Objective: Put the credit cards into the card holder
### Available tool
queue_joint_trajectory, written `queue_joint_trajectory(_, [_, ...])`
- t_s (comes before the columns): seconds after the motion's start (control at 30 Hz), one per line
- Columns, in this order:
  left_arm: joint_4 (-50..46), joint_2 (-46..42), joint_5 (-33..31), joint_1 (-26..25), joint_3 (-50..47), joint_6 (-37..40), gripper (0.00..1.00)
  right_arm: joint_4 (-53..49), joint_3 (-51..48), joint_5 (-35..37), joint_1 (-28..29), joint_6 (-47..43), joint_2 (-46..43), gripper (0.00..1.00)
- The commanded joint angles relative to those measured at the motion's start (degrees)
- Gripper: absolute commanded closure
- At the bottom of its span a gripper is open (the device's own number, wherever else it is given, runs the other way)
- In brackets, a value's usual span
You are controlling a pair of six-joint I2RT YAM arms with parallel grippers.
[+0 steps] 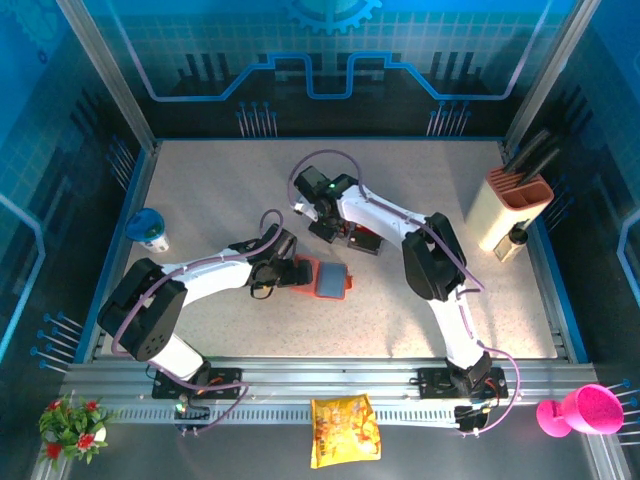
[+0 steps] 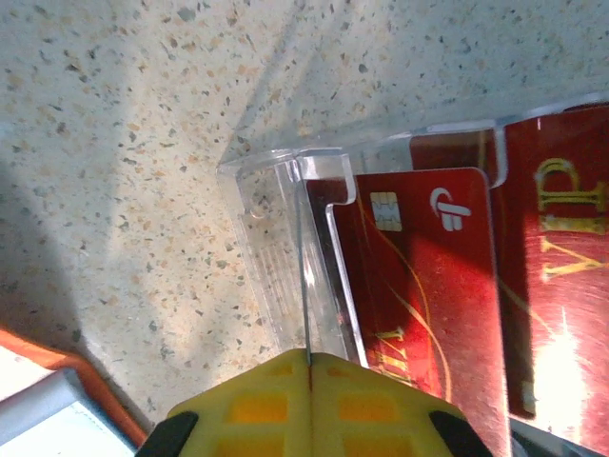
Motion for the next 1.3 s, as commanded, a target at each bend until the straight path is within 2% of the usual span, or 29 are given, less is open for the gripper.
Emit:
queue_joint_trajectory(0.0, [-0.7,-0.5,0.4,-0.5,-0.7,0.0,0.01,1.3,-0.8,-0.6,0.8,-1.7,-3.7,0.98])
queue_joint_trajectory(0.37, [-1.9,-2.4,0.8,-0.5,2.1,0.1,0.01,2.6,-0.6,-3.3,1.3,0.4,-9.3,1.00])
queue_joint_trajectory(0.53, [-3.0,-1.8,0.2,-0.5,4.6,1.7,0.01,2.7,-2.0,-7.2,0.7,7.7,-13.0,1.00])
queue_joint_trajectory(0.67, [-4.2,-0.1,-0.9,-0.5,5.6,3.5,0.01,5.0,-7.4,-12.8,-0.7,16.4,-17.5,1.00])
queue_joint_trajectory(0.83, [-5.4,0.5,-2.3,-0.4,5.0,4.5,0.01,14.0,-20.0,-22.4,-3.4,28.9,-25.0,1.00])
queue_joint_trajectory(1.0, [-6.1,-0.4,-3.4,-0.5,2.7,4.3,0.01,30.0,-37.7,-32.3,-7.3,44.3,-32.0,1.00])
queue_joint_trajectory(1.1, [-6.5,-1.2,-3.9,-0.5,1.1,3.5,0.01,40.4,-46.5,-36.0,-8.9,52.2,-34.3,1.00])
queue_joint_trajectory(1.27, [-6.8,-2.6,-4.4,-0.4,-1.4,1.9,0.01,53.9,-55.7,-38.5,-8.9,62.1,-35.1,1.00])
